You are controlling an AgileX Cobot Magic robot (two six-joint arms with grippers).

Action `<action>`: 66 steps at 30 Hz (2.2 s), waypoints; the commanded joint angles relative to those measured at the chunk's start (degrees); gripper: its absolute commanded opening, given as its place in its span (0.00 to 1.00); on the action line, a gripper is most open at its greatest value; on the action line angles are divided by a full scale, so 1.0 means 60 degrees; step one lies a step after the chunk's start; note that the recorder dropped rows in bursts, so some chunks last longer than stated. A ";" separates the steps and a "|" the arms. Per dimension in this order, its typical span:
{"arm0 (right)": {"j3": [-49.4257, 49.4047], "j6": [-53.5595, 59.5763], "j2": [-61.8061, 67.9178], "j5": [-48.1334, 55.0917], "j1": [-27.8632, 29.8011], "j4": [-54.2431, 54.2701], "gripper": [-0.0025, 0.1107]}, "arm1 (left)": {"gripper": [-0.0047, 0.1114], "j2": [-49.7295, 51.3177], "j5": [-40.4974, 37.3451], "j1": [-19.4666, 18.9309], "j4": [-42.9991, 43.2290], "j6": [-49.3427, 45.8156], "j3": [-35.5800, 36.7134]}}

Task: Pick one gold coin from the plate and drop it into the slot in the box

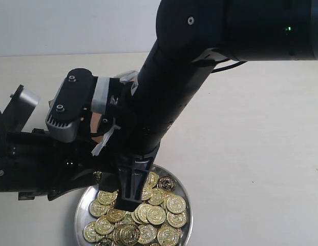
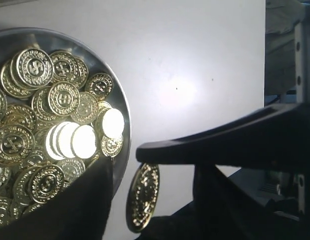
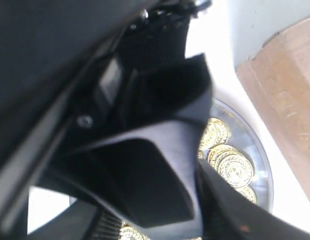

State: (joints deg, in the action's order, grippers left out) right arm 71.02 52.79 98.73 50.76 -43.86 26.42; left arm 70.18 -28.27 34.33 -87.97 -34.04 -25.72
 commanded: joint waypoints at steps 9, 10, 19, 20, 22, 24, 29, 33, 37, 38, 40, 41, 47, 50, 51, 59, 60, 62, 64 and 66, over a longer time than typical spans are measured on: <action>0.0045 0.0057 -0.0026 -0.0272 -0.0011 0.0076 0.22 | 0.09 0.0006 -0.0261 0.0029 -0.0146 -0.0110 -0.0075; 0.0045 0.0057 -0.0026 -0.0272 -0.0011 0.0076 0.22 | 0.08 0.0006 -0.0261 0.0029 -0.0146 -0.0110 -0.0075; 0.0045 0.0057 -0.0026 -0.0272 -0.0011 0.0076 0.24 | 0.04 0.0006 -0.0243 0.0029 -0.0190 -0.0624 -0.0075; 0.0045 0.0057 -0.0026 -0.0272 -0.0011 0.0076 0.27 | 0.04 0.0006 -0.0243 0.0029 -0.0193 -0.0742 -0.0075; 0.0045 0.0033 -0.0026 -0.0272 -0.0011 0.0076 0.37 | 0.04 0.0006 -0.0243 0.0029 -0.0193 -0.0802 -0.0075; 0.0045 -0.0060 -0.0026 -0.0272 -0.0011 -0.0007 0.49 | 0.04 0.0006 -0.0243 -0.0014 -0.0193 -0.0845 -0.0075; 0.0045 -0.1560 -0.0026 -0.0272 -0.0011 -0.1679 0.62 | 0.04 0.0006 -0.0247 -0.0579 -0.0108 -0.1268 -0.0075; 0.0045 -0.3689 -0.0051 -0.0254 -0.0011 -0.3744 0.62 | 0.04 0.0006 -0.0338 -0.1357 0.0344 -0.1290 -0.0075; 0.0045 -0.5182 -0.0146 -0.0254 -0.0011 -0.4606 0.62 | 0.04 0.0006 -0.0338 -0.2156 0.0576 -0.2308 -0.0132; 0.0045 -0.5436 -0.0165 -0.0254 -0.0011 -0.4606 0.62 | 0.04 0.0006 -0.0374 -0.2339 0.0574 -0.2855 -0.0229; 0.0045 -0.5930 -0.0180 -0.0151 -0.0011 -0.4606 0.62 | 0.04 0.0006 -0.0491 -0.2576 0.0574 -0.3906 -0.0567; 0.0045 -0.6275 -0.0180 -0.0125 -0.0011 -0.4606 0.62 | 0.04 0.0006 -0.0510 -0.2663 0.0574 -0.4530 -0.0801; 0.0045 -0.7413 -0.0226 0.0352 -0.0011 -0.4583 0.62 | 0.04 0.0338 -0.0066 -0.2686 0.1135 -0.7002 -0.2443; 0.0045 -0.7816 -0.0226 0.0879 -0.0011 -0.4912 0.62 | 0.04 0.0894 0.0279 -0.2686 0.2572 -0.7241 -0.3212; 0.0045 -0.7838 -0.0226 0.1069 -0.0011 -0.5086 0.62 | 0.04 0.1071 0.0256 -0.2686 0.3041 -0.7427 -0.3381; 0.0045 -1.0284 -0.0246 0.1311 -0.0011 -0.6969 0.62 | 0.04 0.2842 -0.0077 -0.2686 0.4569 -0.8639 -0.4299; 0.0045 -1.0410 -0.0246 0.1311 -0.0011 -0.7088 0.62 | 0.04 0.3050 -0.0217 -0.2686 0.4569 -0.8693 -0.4437; 0.0045 -1.0508 -0.0246 0.1311 -0.0011 -0.7236 0.62 | 0.04 0.3397 -0.0591 -0.2686 0.4569 -0.8853 -0.4689; 0.0045 -1.0530 -0.0246 0.1311 -0.0011 -0.7294 0.62 | 0.04 0.3718 -0.0884 -0.2686 0.4628 -0.9092 -0.4915; 0.0045 -1.0549 -0.0246 0.1337 -0.0011 -0.7335 0.62 | 0.04 0.4026 -0.1184 -0.2686 0.4628 -0.9365 -0.5116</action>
State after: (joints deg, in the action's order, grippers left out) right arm 71.38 -9.77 97.92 58.56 -43.90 -16.56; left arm 92.29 -32.41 18.30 -60.42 -87.99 -54.68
